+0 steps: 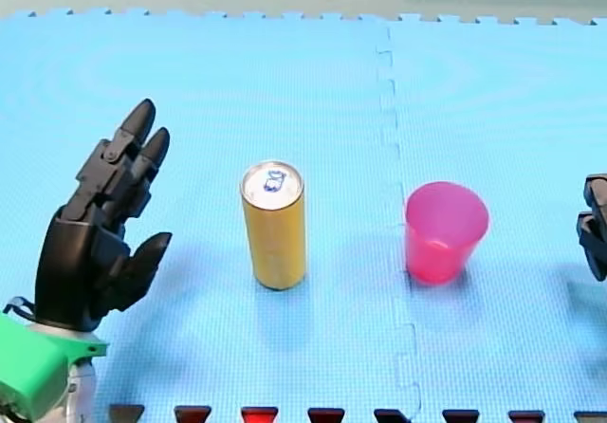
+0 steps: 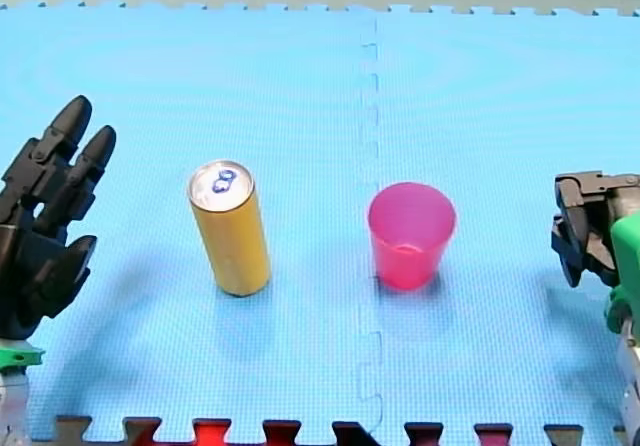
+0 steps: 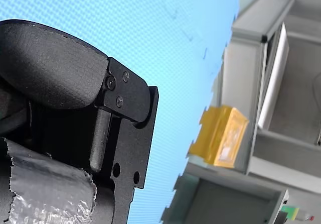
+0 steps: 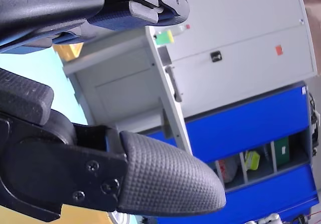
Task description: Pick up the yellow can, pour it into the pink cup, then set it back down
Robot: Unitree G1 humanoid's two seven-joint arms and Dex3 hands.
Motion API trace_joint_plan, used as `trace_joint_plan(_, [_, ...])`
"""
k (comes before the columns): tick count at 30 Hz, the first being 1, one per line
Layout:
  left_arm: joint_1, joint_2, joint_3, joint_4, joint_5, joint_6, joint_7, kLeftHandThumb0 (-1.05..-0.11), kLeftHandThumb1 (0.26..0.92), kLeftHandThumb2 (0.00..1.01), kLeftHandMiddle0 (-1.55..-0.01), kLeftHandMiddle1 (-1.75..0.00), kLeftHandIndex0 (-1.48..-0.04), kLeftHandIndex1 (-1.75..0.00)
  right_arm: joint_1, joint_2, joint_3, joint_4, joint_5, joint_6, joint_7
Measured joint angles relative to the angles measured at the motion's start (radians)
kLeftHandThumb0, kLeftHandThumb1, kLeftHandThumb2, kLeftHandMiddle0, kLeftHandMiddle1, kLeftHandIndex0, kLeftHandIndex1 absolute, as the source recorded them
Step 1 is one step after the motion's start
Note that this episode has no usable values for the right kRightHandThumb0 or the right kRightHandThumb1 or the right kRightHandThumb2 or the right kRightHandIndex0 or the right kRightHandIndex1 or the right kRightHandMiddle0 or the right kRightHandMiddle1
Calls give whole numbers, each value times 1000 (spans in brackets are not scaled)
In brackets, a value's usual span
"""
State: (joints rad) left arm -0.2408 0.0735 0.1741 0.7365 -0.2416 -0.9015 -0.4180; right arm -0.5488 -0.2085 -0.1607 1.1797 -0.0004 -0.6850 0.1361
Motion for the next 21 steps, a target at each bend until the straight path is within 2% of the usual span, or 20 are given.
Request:
trace_joint_plan(11, [20, 20, -10, -48, 45, 8, 42, -1048, 921, 374, -279, -8, -248, 0, -9, 0, -2, 5, 1, 3, 4])
trace_joint_plan(21, [5, 32, -9, -32, 7, 8, -1, -1048, 921, 335, -276, -4, -231, 0, -16, -3, -3, 15, -2, 3, 3])
